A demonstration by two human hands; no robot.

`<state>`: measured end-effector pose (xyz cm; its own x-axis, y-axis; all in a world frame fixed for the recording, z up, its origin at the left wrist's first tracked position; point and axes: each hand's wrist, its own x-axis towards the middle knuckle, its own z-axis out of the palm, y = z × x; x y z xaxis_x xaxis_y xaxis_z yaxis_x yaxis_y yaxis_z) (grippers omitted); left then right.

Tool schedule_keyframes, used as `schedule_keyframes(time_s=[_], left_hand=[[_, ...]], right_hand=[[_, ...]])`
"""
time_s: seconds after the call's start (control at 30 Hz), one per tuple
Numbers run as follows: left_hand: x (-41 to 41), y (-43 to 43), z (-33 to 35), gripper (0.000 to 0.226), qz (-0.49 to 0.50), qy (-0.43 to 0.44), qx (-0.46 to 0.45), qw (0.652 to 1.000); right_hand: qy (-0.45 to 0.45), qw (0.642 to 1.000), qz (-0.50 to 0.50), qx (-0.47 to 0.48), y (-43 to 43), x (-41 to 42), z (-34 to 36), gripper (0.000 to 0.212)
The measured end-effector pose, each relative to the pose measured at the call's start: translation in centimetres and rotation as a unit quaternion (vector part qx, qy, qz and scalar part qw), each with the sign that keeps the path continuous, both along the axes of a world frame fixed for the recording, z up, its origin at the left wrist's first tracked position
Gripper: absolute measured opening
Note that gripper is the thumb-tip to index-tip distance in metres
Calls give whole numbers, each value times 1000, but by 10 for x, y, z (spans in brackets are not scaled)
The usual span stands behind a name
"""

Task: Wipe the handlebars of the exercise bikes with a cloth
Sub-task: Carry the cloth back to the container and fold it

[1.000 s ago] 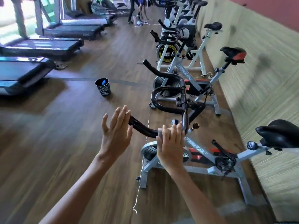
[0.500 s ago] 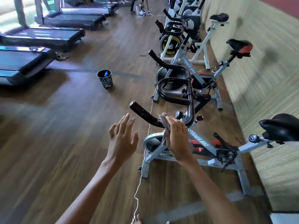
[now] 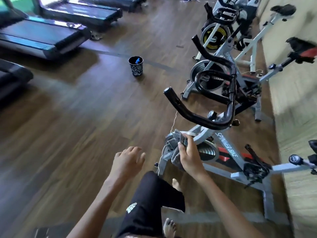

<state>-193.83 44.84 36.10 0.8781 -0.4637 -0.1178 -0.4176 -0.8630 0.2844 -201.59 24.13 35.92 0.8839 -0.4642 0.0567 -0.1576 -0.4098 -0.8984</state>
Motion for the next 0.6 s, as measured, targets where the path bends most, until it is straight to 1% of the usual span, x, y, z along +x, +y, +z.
schedule_keyframes(time_s=[0.07, 0.1, 0.37, 0.43, 0.5, 0.53, 0.6], left_hand=[[10, 5, 1, 37, 17, 4, -9, 1000], [16, 6, 2, 35, 26, 3, -9, 1000], [100, 24, 2, 38, 82, 10, -13, 996], [137, 32, -2, 38, 90, 22, -9, 996], [181, 43, -8, 39, 92, 30, -6, 995], [208, 50, -10, 40, 95, 30, -6, 995], [264, 70, -12, 48, 101, 40, 5, 994]], right_hand=[[9, 1000, 27, 3, 2, 16, -3, 33], [13, 999, 39, 4, 3, 25, -3, 31], [61, 992, 106, -4, 27, 133, -17, 32], [57, 993, 104, 4, 38, 173, -18, 33], [50, 994, 100, 12, 52, 220, -20, 40], [53, 994, 94, 18, 59, 247, -22, 39], [77, 992, 81, 51, 78, 300, -27, 25]])
